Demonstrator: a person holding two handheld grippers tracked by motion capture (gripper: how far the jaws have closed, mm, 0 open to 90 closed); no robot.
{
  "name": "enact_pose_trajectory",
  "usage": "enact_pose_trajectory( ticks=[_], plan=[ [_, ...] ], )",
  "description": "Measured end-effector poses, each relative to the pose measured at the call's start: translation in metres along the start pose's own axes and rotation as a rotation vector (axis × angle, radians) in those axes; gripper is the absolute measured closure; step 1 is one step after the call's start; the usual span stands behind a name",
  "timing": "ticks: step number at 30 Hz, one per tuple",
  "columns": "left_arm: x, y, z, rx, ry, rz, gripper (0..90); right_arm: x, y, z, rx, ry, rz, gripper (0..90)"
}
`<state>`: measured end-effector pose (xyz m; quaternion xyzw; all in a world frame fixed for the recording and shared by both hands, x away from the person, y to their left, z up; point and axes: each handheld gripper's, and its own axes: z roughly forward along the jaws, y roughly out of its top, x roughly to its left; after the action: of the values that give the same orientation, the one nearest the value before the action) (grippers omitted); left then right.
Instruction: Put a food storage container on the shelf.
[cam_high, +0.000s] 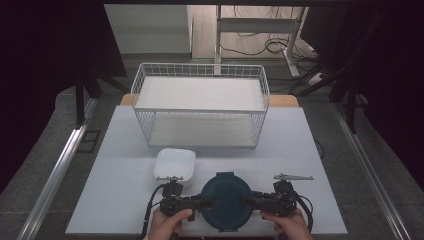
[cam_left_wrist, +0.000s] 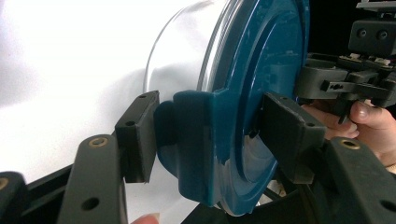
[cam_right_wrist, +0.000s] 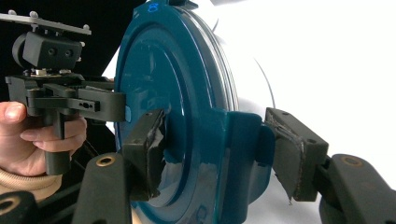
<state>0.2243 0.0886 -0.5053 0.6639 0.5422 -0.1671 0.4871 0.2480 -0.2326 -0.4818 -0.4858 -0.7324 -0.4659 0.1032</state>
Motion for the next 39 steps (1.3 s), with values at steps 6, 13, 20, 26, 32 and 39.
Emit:
enact_pose_trajectory(
  ticks=[6, 13, 20, 26, 32, 39],
  plan=[
    [-0.003, 0.002, -0.004, -0.008, -0.001, 0.013, 39.8, 0.004, 0.001, -0.002, -0.012, 0.001, -0.016, 40.4],
    [-0.004, 0.005, -0.013, -0.02, 0.002, 0.027, 39.7, 0.011, 0.006, 0.001, -0.018, 0.004, -0.033, 40.5],
    [-0.005, 0.014, -0.028, -0.043, 0.001, 0.038, 39.8, 0.024, 0.017, 0.004, -0.029, 0.007, -0.06, 40.7],
    [-0.007, 0.026, -0.038, -0.054, -0.009, 0.049, 39.8, 0.032, 0.029, 0.004, -0.039, 0.015, -0.078, 41.4],
    [-0.012, 0.038, -0.048, -0.068, -0.002, 0.067, 39.8, 0.04, 0.042, 0.004, -0.055, 0.019, -0.1, 41.5],
    [-0.016, 0.048, -0.059, -0.102, 0.006, 0.075, 39.8, 0.049, 0.057, 0.006, -0.068, 0.029, -0.121, 41.5]
  ],
)
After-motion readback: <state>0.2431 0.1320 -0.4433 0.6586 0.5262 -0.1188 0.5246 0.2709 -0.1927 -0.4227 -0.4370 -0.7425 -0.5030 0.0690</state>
